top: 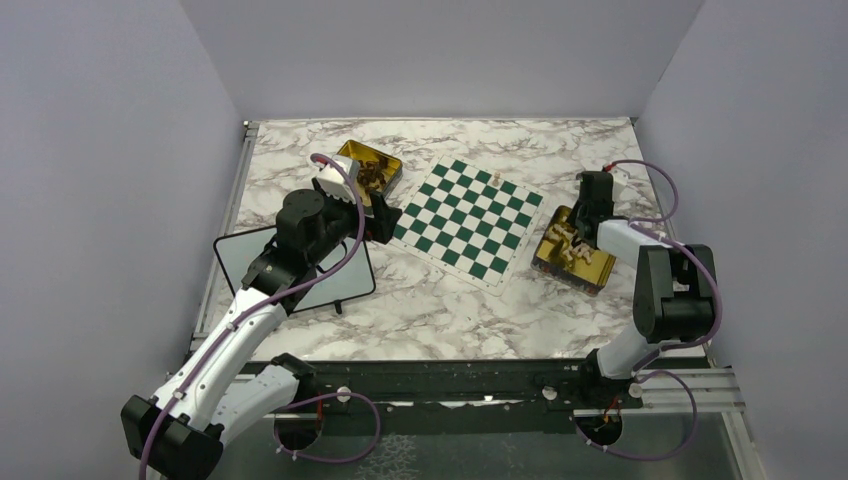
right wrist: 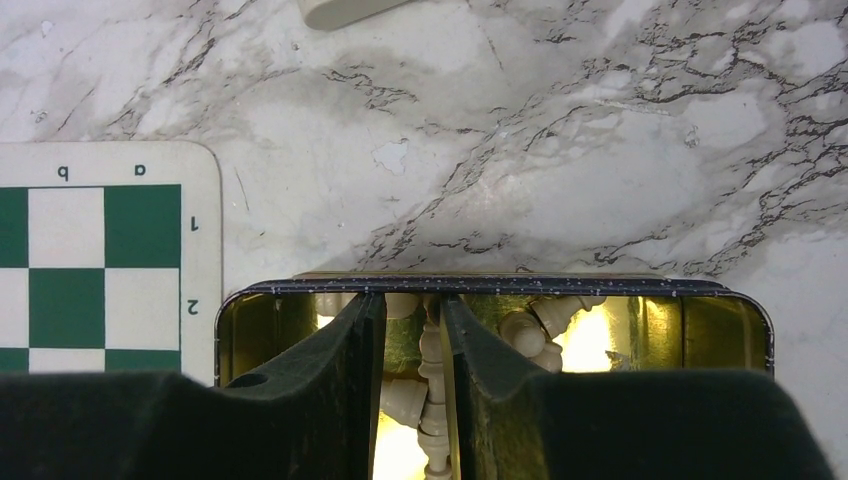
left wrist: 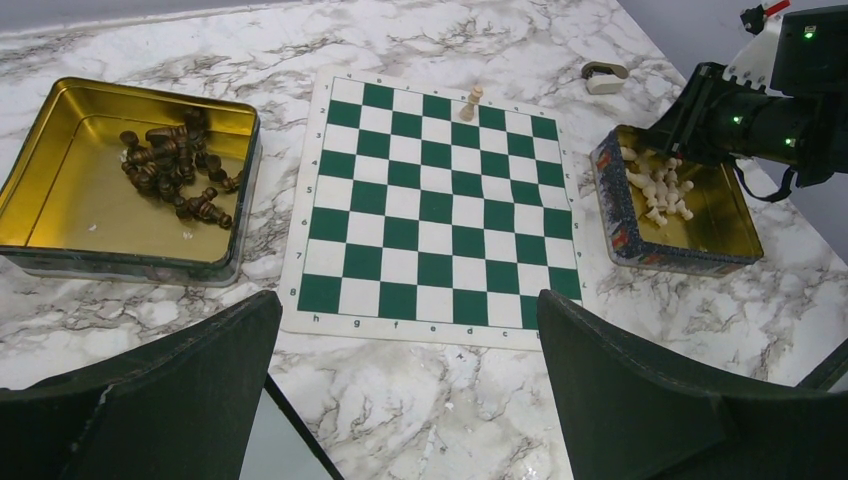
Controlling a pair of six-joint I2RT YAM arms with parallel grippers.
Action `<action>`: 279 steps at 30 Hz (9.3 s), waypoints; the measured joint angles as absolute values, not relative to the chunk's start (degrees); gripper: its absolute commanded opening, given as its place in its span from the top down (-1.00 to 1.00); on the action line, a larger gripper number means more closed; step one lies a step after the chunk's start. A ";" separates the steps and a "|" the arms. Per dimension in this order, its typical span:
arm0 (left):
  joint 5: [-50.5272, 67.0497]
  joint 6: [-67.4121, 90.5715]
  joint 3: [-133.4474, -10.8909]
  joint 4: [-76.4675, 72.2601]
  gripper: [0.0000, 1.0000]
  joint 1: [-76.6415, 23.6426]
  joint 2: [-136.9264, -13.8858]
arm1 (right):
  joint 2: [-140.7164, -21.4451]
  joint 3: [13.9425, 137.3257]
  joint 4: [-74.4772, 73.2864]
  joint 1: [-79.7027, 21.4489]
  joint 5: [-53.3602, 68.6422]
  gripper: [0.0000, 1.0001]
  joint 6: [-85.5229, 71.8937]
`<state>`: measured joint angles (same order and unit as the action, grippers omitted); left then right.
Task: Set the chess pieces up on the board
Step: Pick up the chess piece from the storage box, then place the chess piece on the chessboard, then pick up the chess piece from the storage box.
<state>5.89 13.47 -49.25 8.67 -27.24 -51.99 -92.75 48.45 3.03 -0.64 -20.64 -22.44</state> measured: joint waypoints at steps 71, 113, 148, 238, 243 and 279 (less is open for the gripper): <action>5.89 13.45 -49.01 8.64 -0.98 -27.24 -51.75 | -91.96 45.82 5.43 1.21 -18.55 0.36 -18.39; 5.91 13.47 -48.97 8.64 -0.98 -27.24 -51.75 | -91.90 49.15 2.20 1.21 -18.13 0.72 -16.03; 5.91 13.45 -48.90 8.64 -0.98 -27.40 -51.75 | -98.74 63.07 4.32 -11.27 -10.74 0.70 -19.46; 5.85 13.43 -48.82 8.64 -0.98 -27.40 -51.66 | -112.14 69.34 -0.23 -12.91 -22.90 0.16 -21.78; 5.87 13.43 -48.82 8.64 -0.98 -27.40 -51.66 | -111.24 70.72 -3.20 -12.91 -22.35 0.05 -21.34; 5.98 13.69 -48.62 8.16 -0.98 -27.46 -51.64 | -86.83 50.81 -8.43 3.09 -19.18 0.30 -22.26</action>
